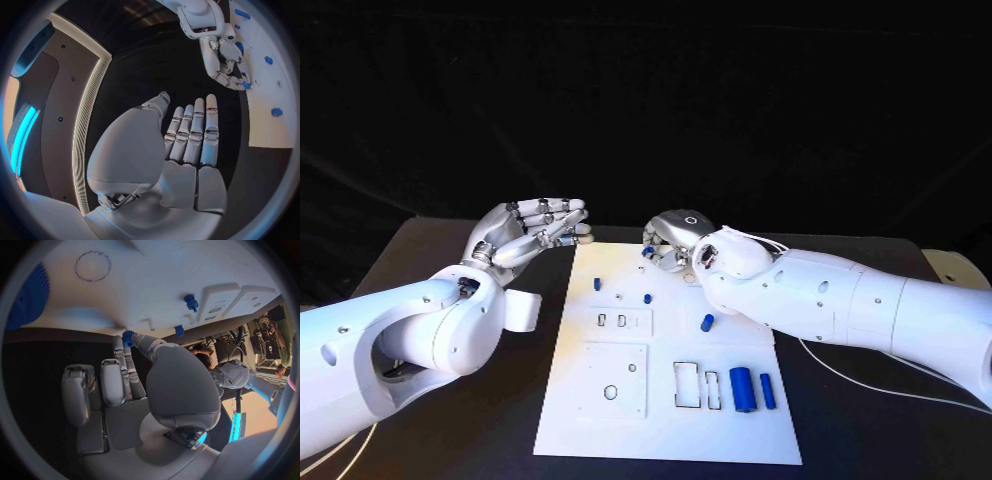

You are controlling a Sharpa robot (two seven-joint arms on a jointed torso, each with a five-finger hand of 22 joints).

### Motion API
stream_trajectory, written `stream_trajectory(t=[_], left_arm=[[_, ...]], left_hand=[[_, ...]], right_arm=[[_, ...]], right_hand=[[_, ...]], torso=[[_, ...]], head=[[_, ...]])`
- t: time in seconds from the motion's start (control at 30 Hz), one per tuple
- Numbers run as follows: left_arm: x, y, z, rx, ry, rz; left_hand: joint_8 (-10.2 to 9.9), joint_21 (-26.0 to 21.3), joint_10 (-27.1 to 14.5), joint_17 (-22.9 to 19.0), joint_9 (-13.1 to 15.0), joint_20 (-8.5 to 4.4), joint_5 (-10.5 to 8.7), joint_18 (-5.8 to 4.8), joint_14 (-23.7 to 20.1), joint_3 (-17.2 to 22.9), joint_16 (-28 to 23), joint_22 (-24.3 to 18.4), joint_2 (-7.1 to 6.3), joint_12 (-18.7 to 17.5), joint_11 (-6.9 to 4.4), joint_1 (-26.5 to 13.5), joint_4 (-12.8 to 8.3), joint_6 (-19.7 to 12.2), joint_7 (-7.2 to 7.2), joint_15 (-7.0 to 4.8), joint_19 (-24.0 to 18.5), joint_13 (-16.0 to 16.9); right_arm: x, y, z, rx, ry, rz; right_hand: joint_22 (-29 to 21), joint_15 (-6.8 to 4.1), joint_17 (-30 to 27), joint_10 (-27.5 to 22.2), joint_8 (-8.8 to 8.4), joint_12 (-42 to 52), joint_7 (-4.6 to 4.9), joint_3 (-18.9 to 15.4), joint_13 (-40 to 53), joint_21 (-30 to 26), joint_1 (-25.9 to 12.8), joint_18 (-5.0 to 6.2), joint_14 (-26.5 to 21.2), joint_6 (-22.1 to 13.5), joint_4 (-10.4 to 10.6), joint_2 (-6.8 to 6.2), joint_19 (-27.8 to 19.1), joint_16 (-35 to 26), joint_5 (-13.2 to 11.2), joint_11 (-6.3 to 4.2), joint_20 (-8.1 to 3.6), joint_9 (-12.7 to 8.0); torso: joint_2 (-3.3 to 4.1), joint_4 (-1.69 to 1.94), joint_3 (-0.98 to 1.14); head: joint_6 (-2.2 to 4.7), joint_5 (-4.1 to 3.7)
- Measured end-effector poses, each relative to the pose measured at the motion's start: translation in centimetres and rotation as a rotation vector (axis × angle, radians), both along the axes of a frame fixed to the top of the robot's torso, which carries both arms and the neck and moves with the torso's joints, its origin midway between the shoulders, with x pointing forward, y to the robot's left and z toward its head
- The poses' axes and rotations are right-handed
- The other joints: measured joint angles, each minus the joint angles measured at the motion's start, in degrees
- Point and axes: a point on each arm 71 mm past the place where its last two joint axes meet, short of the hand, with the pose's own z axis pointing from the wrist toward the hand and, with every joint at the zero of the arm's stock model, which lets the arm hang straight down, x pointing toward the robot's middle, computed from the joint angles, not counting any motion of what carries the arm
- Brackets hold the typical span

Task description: Assemble the parts on the task board

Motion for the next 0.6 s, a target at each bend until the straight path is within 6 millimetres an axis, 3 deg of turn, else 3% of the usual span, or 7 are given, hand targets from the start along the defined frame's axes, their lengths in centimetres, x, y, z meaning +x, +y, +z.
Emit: stream_trajectory(t=[0.37,0.5,0.6], left_arm=[[0.03,-0.02,0.16,0.000,-0.003,-0.001],[0.03,-0.04,0.19,0.000,-0.004,-0.001],[0.03,-0.04,0.21,0.000,-0.004,-0.001]], left_hand=[[0.0,0.0,0.0,0.0,-0.1,0.00,0.00,0.00,0.0,0.0,0.0,0.0,0.00,0.0,0.00,0.0,0.0,0.0,0.00,0.00,0.0,0.0],[0.0,0.0,0.0,0.0,0.0,0.00,0.00,0.00,0.0,0.0,0.0,0.0,0.00,0.0,0.00,0.0,0.0,0.0,0.00,0.00,0.0,0.0],[0.0,0.0,0.0,0.0,0.0,0.00,0.00,0.00,0.0,0.0,0.0,0.0,0.00,0.0,0.00,0.0,0.0,0.0,0.00,0.00,0.0,0.0]], right_arm=[[0.15,0.25,-0.23,-0.004,0.001,-0.004],[0.21,0.22,-0.31,-0.007,0.003,-0.008],[0.25,0.11,-0.32,-0.008,0.003,-0.012]], right_hand=[[0.0,0.00,-0.7,-0.4,0.04,-0.4,0.33,0.0,0.0,0.0,-0.3,0.00,0.0,-0.7,0.0,-0.32,0.0,0.0,0.0,0.41,0.00,0.3],[0.0,0.17,-1.8,-2.1,-1.46,-1.0,1.11,-0.4,-0.1,-1.1,-1.4,0.00,0.2,-2.8,0.4,-1.37,0.0,-0.8,-0.4,1.02,0.05,0.3],[0.0,0.86,-3.2,-4.3,-3.48,-1.0,1.90,-0.9,-0.5,-2.2,-2.5,0.00,0.0,-5.3,0.9,-2.52,-1.1,-1.7,-1.1,1.75,0.99,-0.4]], torso=[[0.00,0.03,-0.07],[-0.01,0.03,-0.07],[-0.01,0.01,-0.10]], head=[[0.35,-0.15],[0.33,-0.14],[0.20,-0.09]])
